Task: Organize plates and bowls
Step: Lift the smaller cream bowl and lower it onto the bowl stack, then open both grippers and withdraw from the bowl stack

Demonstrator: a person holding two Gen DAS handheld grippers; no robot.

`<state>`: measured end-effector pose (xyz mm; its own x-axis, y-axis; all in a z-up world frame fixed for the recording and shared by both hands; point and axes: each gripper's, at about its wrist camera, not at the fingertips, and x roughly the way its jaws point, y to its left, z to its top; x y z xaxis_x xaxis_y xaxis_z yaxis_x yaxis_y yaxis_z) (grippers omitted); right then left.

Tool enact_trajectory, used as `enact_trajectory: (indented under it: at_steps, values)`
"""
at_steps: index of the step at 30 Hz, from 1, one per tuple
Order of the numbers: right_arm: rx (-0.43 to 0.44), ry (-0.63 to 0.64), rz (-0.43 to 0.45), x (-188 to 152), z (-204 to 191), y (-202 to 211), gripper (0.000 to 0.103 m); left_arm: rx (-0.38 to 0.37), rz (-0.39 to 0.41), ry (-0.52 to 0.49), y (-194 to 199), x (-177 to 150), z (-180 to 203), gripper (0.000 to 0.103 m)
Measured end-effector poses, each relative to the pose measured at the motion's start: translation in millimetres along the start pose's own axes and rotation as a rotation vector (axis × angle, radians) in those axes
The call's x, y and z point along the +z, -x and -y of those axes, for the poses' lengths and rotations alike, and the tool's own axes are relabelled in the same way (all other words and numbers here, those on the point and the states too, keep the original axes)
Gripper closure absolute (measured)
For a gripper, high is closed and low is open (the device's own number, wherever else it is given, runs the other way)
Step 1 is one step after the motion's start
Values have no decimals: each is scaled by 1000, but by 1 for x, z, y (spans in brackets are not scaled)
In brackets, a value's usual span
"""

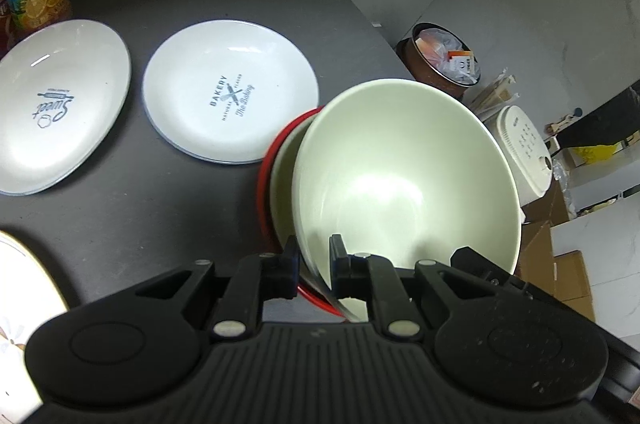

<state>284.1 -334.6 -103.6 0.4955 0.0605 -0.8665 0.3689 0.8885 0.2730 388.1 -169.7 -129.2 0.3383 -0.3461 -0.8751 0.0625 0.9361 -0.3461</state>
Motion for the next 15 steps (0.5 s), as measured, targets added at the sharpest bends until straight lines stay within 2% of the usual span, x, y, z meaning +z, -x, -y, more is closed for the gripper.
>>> enact_trajectory:
  at_steps: [11,15]
  values:
    - [-79,72,-8,0,-9,-11,85,37,-3,-17,-6,4,0,85]
    - [-70,64,-19,1,-7,-10,86,42,-17,-3,-8,4,-5,85]
